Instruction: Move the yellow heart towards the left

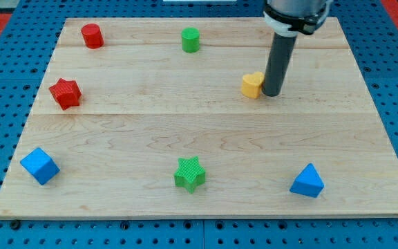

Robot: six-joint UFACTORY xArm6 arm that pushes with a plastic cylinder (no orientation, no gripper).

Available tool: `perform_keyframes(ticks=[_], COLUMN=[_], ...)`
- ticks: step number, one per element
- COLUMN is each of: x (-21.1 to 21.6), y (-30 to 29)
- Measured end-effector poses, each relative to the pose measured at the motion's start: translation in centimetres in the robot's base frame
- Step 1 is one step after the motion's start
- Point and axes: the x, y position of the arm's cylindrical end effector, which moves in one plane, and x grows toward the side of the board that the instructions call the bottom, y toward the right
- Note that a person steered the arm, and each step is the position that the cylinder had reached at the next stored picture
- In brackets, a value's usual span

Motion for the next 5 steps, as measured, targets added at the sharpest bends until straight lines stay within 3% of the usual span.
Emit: perform_keyframes(ticks=[3, 5], x=[-1.8, -1.8], y=[-0.3, -4.6])
